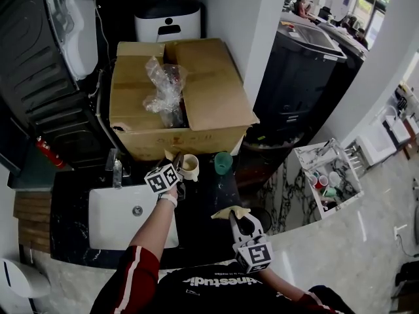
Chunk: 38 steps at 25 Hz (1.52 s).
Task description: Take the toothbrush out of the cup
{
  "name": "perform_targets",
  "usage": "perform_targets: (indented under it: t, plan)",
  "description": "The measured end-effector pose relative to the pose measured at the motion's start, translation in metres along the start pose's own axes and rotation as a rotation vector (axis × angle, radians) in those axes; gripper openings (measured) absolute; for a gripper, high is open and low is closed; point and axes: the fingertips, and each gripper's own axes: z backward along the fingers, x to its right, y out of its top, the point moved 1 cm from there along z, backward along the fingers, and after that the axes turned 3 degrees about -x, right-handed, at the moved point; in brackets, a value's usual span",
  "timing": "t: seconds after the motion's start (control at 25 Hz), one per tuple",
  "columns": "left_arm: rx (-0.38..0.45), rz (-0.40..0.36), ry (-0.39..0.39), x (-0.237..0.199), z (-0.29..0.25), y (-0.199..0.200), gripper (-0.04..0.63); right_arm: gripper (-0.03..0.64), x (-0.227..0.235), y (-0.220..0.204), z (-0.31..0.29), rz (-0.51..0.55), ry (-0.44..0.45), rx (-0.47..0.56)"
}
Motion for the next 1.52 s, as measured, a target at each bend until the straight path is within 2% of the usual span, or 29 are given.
perform_targets:
  t: [0.08,0.28,0.84,1.52]
  plan:
    - [-0.005,-0.001,-0.006,0.0012,-0.0011,0.0000,0.233,0.055,0.0014,-0.0006,0.0007,-0.003,-0.002,0.000]
    - [-0.008,-0.022,-0.001,0.0008,-0.0029,0.0011,0.160,0.055,0.0031,-0.0005,0.0009,-0.007,0.001,0.003]
    - [-0.004,-0.039,-0.003,0.0047,-0.0022,0.0009,0.065,0.055,0.0052,0.0018,0.0029,-0.002,0.013,0.004]
    - [0.017,-0.058,-0.013,0.0091,-0.0001,0.0079,0.018,0.055,0.0067,0.0041,0.0016,0.012,0.028,-0.001]
